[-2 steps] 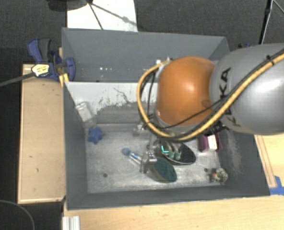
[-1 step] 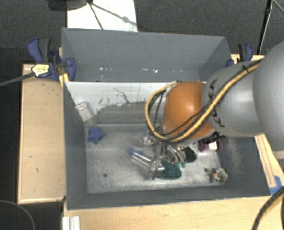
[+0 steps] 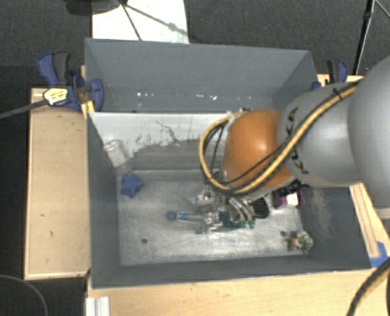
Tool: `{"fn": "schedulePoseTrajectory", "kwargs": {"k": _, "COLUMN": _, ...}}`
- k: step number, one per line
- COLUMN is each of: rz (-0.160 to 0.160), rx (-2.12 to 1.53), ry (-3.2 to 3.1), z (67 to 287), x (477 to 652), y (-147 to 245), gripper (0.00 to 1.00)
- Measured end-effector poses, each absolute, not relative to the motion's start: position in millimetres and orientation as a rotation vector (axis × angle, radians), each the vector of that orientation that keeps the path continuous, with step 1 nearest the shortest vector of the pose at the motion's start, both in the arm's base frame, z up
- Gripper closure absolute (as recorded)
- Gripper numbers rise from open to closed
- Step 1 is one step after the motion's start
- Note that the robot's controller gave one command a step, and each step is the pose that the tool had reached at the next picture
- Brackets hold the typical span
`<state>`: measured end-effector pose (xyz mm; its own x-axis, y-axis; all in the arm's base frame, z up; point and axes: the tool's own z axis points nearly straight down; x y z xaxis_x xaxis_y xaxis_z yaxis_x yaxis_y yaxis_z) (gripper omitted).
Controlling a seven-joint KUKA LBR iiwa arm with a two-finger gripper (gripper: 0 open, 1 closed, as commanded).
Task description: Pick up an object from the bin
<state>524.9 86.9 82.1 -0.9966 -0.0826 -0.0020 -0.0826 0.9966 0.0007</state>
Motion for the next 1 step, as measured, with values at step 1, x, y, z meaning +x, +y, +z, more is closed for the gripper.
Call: {"fn": "schedulePoseTrajectory", "kwargs": {"k": 1, "rz": 0.003, "rx": -0.143, "ry": 3.128, "z": 217.7, "x": 526.0, "y": 99.2, "gripper": 1.00}}
